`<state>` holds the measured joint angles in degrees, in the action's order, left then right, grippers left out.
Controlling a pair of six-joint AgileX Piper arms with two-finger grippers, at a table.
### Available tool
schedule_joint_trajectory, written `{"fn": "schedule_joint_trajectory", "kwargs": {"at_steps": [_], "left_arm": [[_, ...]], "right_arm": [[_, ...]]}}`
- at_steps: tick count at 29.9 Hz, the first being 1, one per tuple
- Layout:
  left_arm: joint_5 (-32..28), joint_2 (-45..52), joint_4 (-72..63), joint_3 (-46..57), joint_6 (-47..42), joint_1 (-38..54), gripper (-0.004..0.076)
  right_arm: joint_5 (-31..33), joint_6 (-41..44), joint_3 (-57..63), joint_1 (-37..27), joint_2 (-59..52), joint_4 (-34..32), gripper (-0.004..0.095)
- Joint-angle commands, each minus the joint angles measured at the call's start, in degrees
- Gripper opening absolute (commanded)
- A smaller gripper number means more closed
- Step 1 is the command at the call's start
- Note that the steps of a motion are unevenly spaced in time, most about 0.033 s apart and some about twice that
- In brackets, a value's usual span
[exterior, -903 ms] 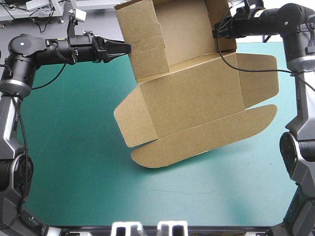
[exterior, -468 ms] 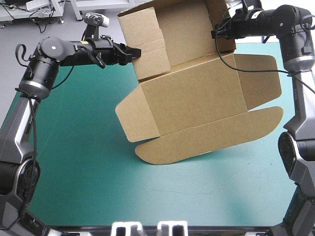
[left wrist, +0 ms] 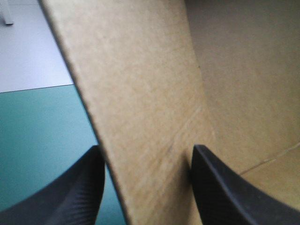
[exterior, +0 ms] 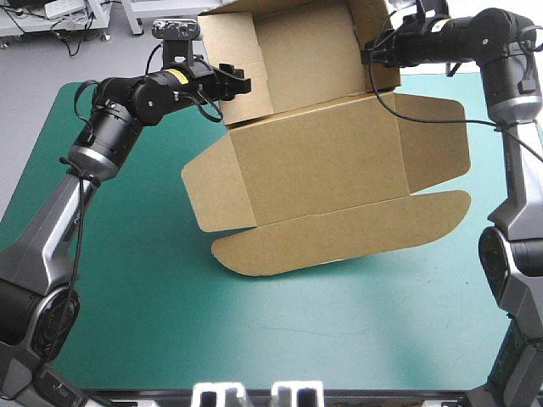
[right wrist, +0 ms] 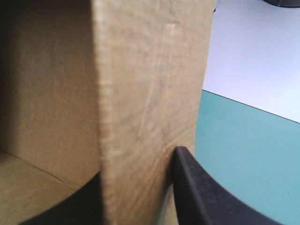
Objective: Fold the box
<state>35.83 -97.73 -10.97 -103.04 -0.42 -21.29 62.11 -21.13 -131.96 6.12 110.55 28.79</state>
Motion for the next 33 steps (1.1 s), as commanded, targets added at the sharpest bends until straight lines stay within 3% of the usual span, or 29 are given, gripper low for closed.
{"fn": "schedule_joint_trajectory", "kwargs": {"at_steps": [1, 9, 18, 22, 26, 33], "left_arm": [[-3.95, 1.77, 5.74, -1.44, -7.68, -1.91, 0.0342], [-3.48, 0.44, 4.08, -1.44, -5.41, -3.03, -0.0008], [2.92, 0.06, 3.62, -1.58, -1.33, -3.03, -0.0007], [11.21, -2.01, 4.71, -2.99, 1.76, -3.03, -0.0007], [15.71, -4.73, 5.06, -3.45, 2.88, -3.03, -0.0007], [26.34, -9.46, 8.40, -4.42, 4.20, -3.03, -0.0007]], "right_arm": [[-0.27, 0.10, -1.81, 0.93, -3.77, 13.15, -0.0018], [3.88, -1.21, -1.81, 0.93, -2.80, 13.21, -0.0018], [9.39, 3.45, -1.68, 1.89, 2.97, 2.49, -0.0018], [9.39, 4.91, -1.68, 5.65, 4.29, -7.01, -0.0018], [9.51, 8.89, -1.68, 10.42, 5.12, -20.89, -0.0019], [9.51, 8.66, 4.12, 10.93, 5.24, -20.61, -0.0019]]}}
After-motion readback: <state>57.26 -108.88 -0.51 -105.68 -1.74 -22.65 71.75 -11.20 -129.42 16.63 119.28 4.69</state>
